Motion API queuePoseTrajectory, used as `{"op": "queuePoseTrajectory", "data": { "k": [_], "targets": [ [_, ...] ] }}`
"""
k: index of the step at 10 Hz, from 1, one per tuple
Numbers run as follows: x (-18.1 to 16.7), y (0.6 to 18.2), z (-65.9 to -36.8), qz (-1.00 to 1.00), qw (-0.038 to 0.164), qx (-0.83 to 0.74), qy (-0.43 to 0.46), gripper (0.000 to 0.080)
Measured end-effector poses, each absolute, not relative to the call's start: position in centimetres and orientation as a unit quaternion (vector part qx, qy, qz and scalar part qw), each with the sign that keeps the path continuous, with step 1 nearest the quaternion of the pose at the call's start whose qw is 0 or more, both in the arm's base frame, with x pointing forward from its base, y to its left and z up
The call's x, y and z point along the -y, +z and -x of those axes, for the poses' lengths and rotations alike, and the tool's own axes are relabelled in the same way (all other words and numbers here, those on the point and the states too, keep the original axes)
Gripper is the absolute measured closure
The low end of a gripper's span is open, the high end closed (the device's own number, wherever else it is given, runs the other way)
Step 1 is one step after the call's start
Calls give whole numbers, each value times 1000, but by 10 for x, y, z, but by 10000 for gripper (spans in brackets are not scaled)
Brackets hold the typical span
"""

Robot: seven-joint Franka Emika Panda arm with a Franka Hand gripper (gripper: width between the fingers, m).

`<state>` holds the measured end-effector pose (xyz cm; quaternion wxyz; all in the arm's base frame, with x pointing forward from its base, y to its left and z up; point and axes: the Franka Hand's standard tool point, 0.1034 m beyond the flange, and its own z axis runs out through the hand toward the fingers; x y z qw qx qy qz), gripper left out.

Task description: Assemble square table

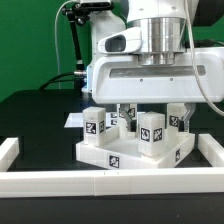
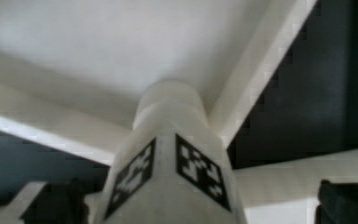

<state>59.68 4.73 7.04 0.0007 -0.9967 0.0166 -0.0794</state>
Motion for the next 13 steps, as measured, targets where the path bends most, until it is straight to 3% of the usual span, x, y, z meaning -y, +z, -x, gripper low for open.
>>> {"op": "queuePoseTrajectory", "data": {
  "k": [6, 8, 10, 13],
  "targets": [
    [-41, 72, -599, 985, -23, 151, -78, 150],
    [-40, 72, -599, 986, -23, 145, -78, 177],
    [-40, 71, -599, 986, -23, 145, -78, 514],
    [-39, 71, -599, 988, -22, 128, -78, 510]
  ]
}}
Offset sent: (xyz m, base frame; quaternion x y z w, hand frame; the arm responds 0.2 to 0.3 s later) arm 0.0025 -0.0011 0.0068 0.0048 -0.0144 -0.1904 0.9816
